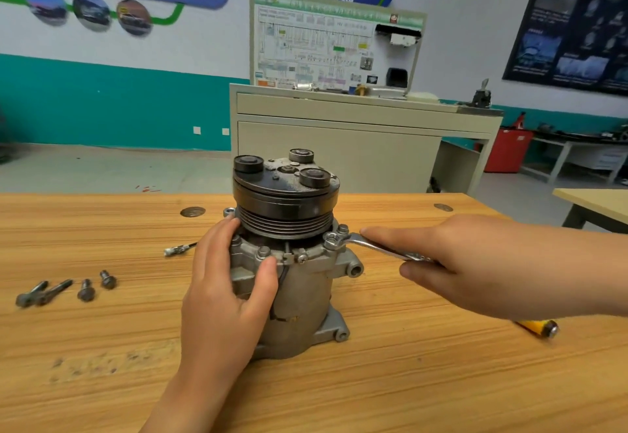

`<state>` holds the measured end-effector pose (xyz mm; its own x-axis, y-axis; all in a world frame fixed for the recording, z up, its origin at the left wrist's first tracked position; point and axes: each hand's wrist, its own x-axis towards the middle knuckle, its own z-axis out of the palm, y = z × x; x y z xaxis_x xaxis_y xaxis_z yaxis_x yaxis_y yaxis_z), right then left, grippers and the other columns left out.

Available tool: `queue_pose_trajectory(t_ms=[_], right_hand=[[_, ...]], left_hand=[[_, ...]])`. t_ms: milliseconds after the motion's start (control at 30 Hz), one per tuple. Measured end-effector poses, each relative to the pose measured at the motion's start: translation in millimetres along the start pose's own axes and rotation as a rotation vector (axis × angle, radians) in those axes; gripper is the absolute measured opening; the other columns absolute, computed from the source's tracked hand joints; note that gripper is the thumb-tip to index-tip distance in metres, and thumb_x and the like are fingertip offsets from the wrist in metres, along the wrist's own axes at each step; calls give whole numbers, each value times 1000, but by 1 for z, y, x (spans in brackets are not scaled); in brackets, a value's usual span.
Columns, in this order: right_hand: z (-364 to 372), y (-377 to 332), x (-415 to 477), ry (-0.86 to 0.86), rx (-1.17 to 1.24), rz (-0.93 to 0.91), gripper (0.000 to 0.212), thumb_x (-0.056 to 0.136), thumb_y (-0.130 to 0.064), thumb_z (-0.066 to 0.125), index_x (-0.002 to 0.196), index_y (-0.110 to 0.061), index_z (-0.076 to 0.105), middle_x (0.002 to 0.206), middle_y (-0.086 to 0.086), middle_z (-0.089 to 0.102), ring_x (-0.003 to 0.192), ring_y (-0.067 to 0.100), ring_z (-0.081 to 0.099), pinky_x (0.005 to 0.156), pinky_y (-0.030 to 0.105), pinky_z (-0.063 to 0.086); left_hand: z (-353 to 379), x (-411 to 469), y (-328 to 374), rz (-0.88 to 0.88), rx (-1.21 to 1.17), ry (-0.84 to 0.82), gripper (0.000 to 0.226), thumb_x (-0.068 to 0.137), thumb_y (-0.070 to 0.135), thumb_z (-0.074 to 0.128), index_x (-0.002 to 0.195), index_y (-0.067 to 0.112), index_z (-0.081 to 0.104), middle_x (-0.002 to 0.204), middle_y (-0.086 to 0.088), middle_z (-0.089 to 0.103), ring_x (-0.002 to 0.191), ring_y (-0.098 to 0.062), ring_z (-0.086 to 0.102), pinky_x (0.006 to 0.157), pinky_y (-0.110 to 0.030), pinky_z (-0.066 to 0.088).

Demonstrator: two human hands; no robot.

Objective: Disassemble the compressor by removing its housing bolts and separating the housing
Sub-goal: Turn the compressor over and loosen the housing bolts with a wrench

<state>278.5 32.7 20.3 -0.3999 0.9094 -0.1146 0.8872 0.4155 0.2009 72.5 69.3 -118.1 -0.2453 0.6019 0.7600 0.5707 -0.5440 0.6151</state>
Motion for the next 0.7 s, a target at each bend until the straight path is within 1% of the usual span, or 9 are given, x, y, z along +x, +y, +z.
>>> queue_pose_trajectory(t_ms=[100,167,267,400,467,533,600,667,700], right_hand=[[2,-1,2,19,-132,-29,50,96,-45,22,135,-56,-6,61,-13,36,58,3,35,59,24,40],[1,1,5,14,-139,-38,49,96,-45,21,136,-56,-4,59,-12,35,56,3,34,55,22,37],[2,4,6,2,-38,-38,48,96,-46,23,137,-57,1,58,-11,39,57,3,39,53,17,34],[12,2,4,100,-65,-72,49,95,-49,20,137,-54,-6,60,-11,39,55,3,37,50,21,35],[16,0,1,161,-90,-101,53,92,-55,18,136,-53,-10,59,-10,38,55,3,36,48,22,32],[19,2,-1,217,-156,-152,56,87,-58,10,138,-47,-11,56,-8,38,53,5,35,47,24,32],[19,9,2,245,-276,-203,61,79,-51,1,139,-38,1,54,-5,38,50,7,36,48,29,37],[19,21,12,264,-413,-238,55,79,-43,2,128,-28,21,56,-5,39,48,11,35,49,30,39],[20,29,20,273,-474,-250,50,82,-40,3,124,-24,25,59,-5,40,48,12,35,48,28,37]], left_hand=[[-1,0,1,-4,-3,-1,61,81,45,43,129,8,49,125,6,44,112,5,36,88,7,20],[-1,0,1,-2,-5,-3,61,81,45,43,129,9,48,124,6,45,111,6,37,88,7,20],[-1,0,2,-9,-20,-8,61,80,46,43,129,10,48,124,6,45,111,4,38,88,6,21],[-1,-2,2,-10,-24,-7,61,80,46,42,130,11,48,125,5,45,112,4,38,89,6,22],[-1,-3,2,-23,-38,-2,58,80,47,42,130,18,46,127,7,45,113,5,37,90,5,22],[0,-3,3,-29,-53,6,52,79,47,42,127,27,42,128,9,44,114,6,37,91,5,22],[0,-3,3,-29,-61,10,49,79,47,42,125,31,39,128,10,44,114,6,37,91,5,22],[0,-3,3,-36,-69,9,49,79,48,43,125,33,39,128,11,44,115,6,37,91,5,23],[0,-3,3,-38,-73,9,48,79,48,43,125,33,39,128,11,44,115,6,37,91,5,23]])
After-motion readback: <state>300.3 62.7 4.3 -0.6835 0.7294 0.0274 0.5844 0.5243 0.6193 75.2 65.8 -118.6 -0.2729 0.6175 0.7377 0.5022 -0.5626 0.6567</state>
